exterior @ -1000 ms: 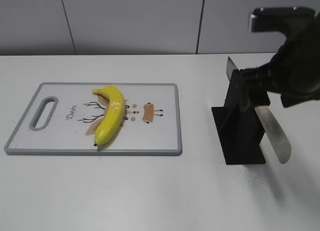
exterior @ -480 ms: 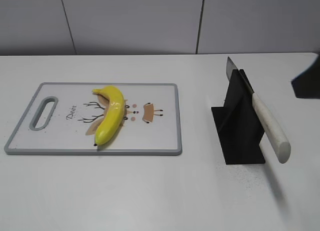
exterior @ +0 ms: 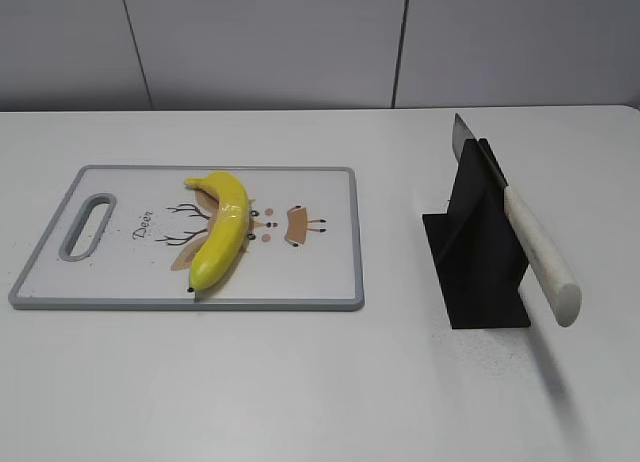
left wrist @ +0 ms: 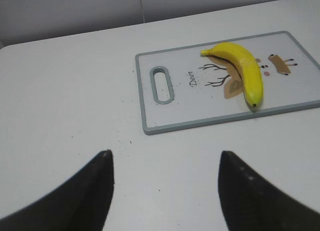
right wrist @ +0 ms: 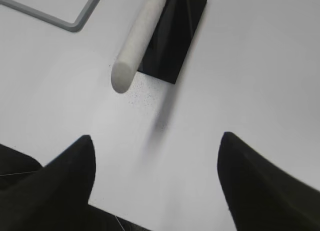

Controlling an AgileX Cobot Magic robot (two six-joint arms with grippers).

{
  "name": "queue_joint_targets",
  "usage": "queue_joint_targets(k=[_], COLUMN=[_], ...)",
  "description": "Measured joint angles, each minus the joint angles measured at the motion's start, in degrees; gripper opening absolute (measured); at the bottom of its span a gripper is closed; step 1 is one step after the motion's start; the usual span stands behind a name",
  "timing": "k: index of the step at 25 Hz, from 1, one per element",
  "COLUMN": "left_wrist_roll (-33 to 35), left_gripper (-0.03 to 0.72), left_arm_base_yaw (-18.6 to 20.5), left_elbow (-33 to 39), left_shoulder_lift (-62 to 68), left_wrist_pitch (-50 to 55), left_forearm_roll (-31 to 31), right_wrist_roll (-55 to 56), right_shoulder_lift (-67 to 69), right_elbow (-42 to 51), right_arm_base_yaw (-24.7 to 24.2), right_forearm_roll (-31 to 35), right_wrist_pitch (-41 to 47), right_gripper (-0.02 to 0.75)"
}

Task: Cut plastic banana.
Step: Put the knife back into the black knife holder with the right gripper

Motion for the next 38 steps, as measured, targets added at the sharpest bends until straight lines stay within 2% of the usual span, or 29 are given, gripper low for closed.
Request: queue_joint_targets(k=[5, 14, 25, 31, 35, 38], left_wrist_roll=[0.0, 0.0, 0.0, 0.0, 0.0, 0.0], left_gripper=[0.605, 0.6, 0.594, 0.592, 0.591, 0.592], left_arm_base_yaw=[0.0, 0.0, 0.0, 0.07, 0.07, 0.07], left_elbow=[0.0, 0.0, 0.0, 0.0, 0.0, 0.0], left_shoulder_lift=[0.0, 0.0, 0.0, 0.0, 0.0, 0.0], left_wrist_pitch=[0.0, 0.0, 0.0, -0.05, -0.05, -0.05], left_forearm_roll=[0.0, 0.0, -0.05, -0.05, -0.05, -0.05], right_wrist_roll=[-3.44, -8.46, -9.5, -9.56, -9.56, -9.56], right_shoulder_lift=[-8.91, -20.19, -32.46, -33.01, -33.01, -33.01], right_elbow=[5.29, 6.65, 7.48, 7.48, 7.48, 7.48], right_arm_base_yaw=[0.0, 0.0, 0.0, 0.0, -3.17, -8.14], right_forearm_roll=[2.19, 7.37, 7.88, 8.0, 8.17, 8.22], right_wrist_pitch=[0.19, 2.84, 3.96, 4.0, 3.93, 3.93], right_gripper=[0.591, 0.591, 0.59, 0.59, 0.59, 0.59])
